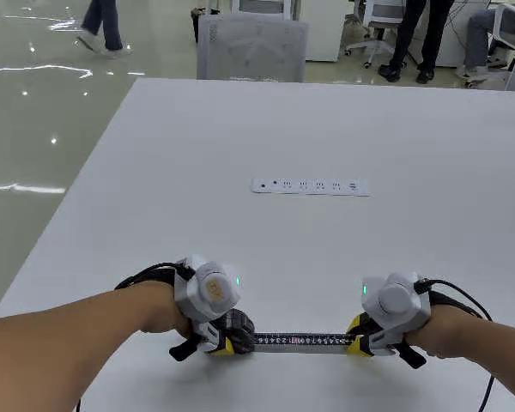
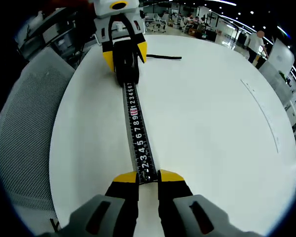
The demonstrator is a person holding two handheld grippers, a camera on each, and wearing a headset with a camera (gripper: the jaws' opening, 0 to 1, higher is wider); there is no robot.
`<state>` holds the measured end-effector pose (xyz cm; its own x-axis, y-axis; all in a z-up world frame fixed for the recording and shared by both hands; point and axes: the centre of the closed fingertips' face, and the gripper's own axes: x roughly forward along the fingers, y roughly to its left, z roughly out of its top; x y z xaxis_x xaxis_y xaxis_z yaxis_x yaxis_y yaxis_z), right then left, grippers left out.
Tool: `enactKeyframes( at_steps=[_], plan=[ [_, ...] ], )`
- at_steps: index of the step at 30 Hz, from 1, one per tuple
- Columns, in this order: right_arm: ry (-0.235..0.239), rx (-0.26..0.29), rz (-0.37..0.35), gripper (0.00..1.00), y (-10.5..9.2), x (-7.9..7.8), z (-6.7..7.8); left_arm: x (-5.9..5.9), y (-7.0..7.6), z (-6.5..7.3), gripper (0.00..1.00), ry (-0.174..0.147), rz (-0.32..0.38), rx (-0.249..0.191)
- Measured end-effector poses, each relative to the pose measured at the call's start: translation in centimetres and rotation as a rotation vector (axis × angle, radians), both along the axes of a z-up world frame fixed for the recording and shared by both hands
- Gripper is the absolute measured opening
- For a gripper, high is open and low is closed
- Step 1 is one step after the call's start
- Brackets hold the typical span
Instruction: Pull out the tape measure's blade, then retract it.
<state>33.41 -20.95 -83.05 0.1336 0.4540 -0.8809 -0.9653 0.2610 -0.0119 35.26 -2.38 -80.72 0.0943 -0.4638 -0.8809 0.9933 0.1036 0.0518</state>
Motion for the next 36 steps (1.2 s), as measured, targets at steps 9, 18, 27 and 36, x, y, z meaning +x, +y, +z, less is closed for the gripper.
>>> enactKeyframes(
  at_steps=[9, 18, 27, 36],
  plan=[
    [0.0, -0.008, -0.005, 0.13, -0.6, -0.1, 0.1, 0.0, 0.0, 0.0, 0.35, 0.001, 0.001, -0.003],
    [0.0, -0.014, -0.013, 0.13, -1.7, -0.2, 0.1, 0.0, 0.0, 0.0, 0.35, 0.0, 0.002, -0.005],
    [0.001, -0.02, -0.017, 0.13, -2.4, -0.3, 0.1, 0.0, 0.0, 0.0, 0.35, 0.0, 0.006, -0.005],
    [0.003, -0.029, -0.027, 0.13, -3.6, -0.5, 0.1, 0.0, 0.0, 0.0, 0.35, -0.001, 0.007, -0.005]
  ],
)
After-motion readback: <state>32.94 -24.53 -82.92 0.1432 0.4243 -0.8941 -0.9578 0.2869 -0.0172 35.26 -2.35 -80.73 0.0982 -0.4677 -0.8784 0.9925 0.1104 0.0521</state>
